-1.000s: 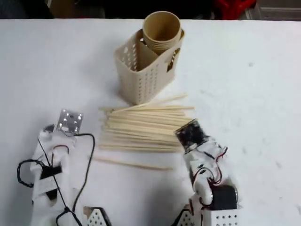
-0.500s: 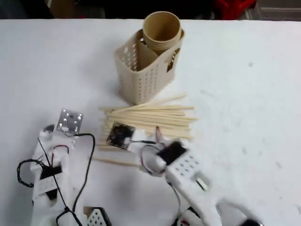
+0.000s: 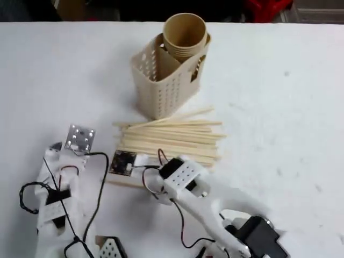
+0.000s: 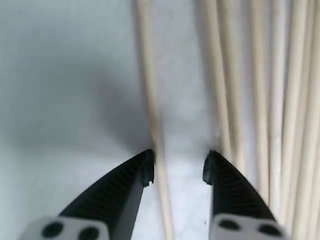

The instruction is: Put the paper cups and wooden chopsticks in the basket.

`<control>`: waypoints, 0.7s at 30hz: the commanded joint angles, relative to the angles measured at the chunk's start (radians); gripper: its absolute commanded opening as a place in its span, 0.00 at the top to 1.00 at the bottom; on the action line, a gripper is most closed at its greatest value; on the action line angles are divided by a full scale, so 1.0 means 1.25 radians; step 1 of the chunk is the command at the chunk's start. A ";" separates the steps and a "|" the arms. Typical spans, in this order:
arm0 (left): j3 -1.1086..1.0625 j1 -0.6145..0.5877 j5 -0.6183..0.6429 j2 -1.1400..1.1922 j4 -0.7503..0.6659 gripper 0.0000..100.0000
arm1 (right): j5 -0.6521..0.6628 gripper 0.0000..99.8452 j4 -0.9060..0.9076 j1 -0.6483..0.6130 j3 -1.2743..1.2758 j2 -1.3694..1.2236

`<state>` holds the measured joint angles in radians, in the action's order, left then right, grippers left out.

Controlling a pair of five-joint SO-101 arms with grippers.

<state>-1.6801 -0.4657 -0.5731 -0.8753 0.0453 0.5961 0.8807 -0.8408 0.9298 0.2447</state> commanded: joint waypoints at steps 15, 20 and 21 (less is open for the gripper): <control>0.001 -0.004 -0.009 -0.015 -0.016 0.81 | 0.077 0.98 0.018 0.247 -0.033 0.020; 0.001 -0.004 -0.010 -0.015 -0.016 0.81 | 0.090 0.98 0.100 0.306 -0.033 0.117; 0.001 -0.004 -0.011 -0.015 -0.016 0.81 | 0.095 0.98 0.117 0.315 -0.033 0.149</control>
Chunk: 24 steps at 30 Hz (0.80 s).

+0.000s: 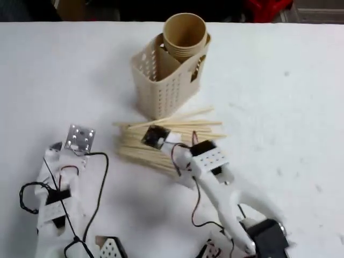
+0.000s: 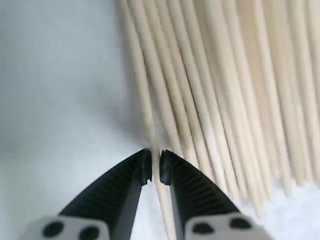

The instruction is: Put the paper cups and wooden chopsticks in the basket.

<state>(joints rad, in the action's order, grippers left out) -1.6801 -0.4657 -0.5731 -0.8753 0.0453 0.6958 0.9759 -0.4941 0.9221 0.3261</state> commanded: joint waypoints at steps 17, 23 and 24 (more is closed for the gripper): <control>0.001 -0.003 -0.011 -0.015 -0.016 0.81 | 0.161 0.98 0.084 0.365 0.026 0.317; 0.001 -0.003 -0.011 -0.015 -0.016 0.81 | 0.065 0.98 -0.106 0.632 0.025 0.158; 0.001 -0.003 -0.011 -0.015 -0.016 0.81 | 0.065 0.98 -0.121 0.650 0.025 0.136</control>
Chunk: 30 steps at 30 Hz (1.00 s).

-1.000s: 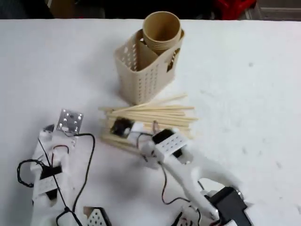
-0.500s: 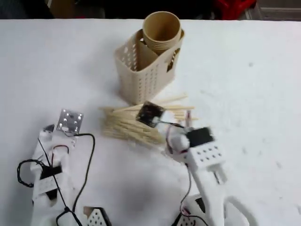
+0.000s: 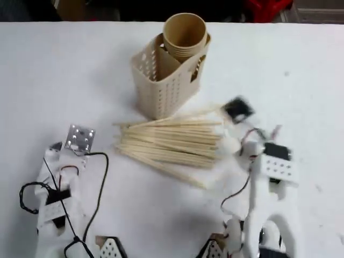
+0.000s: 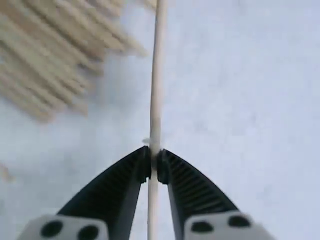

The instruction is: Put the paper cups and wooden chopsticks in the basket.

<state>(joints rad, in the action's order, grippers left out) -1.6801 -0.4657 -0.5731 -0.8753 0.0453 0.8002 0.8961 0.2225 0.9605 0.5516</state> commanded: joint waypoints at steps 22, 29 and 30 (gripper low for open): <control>0.001 -0.003 -0.011 -0.015 -0.016 0.81 | 0.015 0.80 -0.055 0.044 -0.064 -0.201; 0.001 -0.003 -0.011 -0.015 -0.016 0.81 | -0.041 0.80 0.003 -0.037 -0.216 -0.252; 0.001 -0.003 -0.011 -0.015 -0.016 0.81 | -0.041 0.80 0.003 -0.037 -0.234 -0.277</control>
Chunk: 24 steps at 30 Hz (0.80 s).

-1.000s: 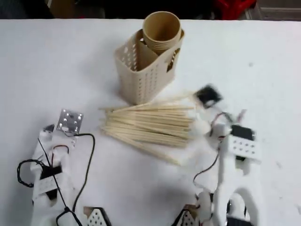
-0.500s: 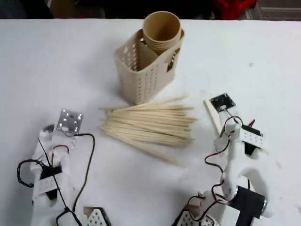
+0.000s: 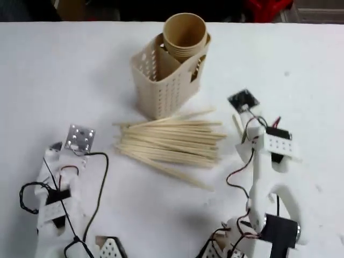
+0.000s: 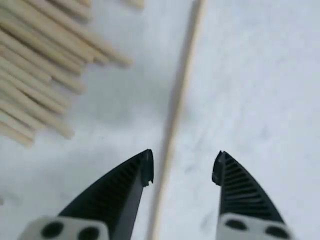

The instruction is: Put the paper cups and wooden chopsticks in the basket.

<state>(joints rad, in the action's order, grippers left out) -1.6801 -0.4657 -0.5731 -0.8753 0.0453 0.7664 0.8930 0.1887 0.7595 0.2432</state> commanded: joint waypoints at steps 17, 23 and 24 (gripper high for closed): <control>0.001 -0.003 -0.010 -0.015 -0.015 0.81 | -0.049 0.98 0.007 -0.004 -0.226 -0.333; 0.001 -0.003 -0.011 -0.015 -0.015 0.81 | -0.144 0.98 0.007 -0.013 -0.140 -0.121; 0.001 -0.003 -0.011 -0.015 -0.015 0.81 | -0.163 0.98 0.007 -0.013 -0.117 -0.066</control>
<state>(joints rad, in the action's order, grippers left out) -1.6801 -0.4657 -0.5731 -0.8753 0.0453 0.6268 0.8945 0.1826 0.5738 -0.0299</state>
